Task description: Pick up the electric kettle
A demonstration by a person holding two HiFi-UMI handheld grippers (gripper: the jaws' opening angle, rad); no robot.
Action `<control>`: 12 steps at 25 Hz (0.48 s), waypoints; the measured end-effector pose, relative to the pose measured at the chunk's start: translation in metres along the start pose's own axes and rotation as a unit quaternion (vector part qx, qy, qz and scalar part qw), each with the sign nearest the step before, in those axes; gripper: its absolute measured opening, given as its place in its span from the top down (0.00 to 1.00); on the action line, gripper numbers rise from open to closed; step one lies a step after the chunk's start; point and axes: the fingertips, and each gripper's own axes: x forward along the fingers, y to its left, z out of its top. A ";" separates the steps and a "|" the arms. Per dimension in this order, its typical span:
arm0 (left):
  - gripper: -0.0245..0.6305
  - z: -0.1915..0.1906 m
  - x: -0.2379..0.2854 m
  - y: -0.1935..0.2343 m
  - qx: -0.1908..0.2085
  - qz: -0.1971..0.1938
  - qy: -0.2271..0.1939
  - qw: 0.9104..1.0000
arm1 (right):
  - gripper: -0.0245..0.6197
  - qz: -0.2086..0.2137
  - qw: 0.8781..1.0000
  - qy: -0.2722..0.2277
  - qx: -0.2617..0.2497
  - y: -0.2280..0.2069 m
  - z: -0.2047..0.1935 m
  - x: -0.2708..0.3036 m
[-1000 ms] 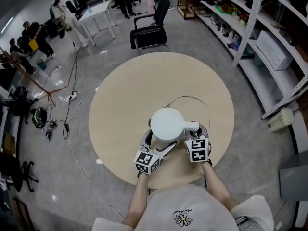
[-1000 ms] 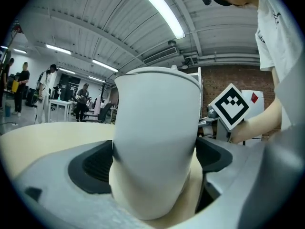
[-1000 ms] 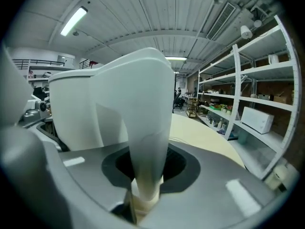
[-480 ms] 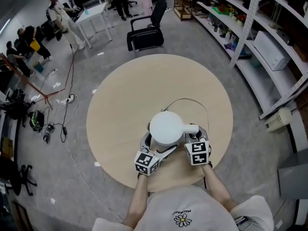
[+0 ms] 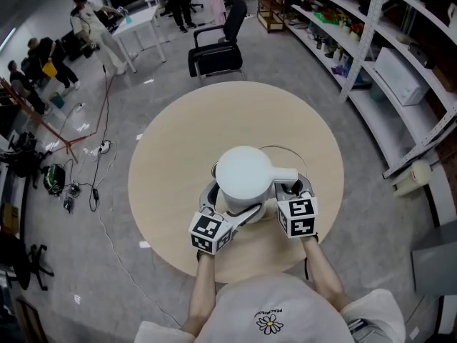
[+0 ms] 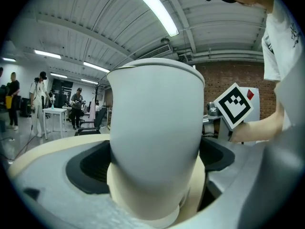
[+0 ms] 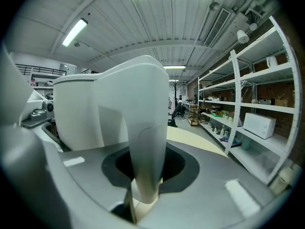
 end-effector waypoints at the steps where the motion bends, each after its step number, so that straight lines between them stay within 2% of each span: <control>1: 0.07 0.015 -0.002 0.000 0.008 0.002 -0.005 1.000 | 0.83 0.001 1.000 -0.006 0.004 0.000 0.012 -0.003; 6: 0.07 0.076 -0.016 -0.010 0.041 0.006 -0.019 0.999 | 0.83 0.005 0.999 -0.037 0.014 0.000 0.066 -0.025; 12: 0.07 0.107 -0.031 -0.020 0.056 0.010 -0.033 0.998 | 0.83 0.005 0.998 -0.070 0.007 0.004 0.100 -0.048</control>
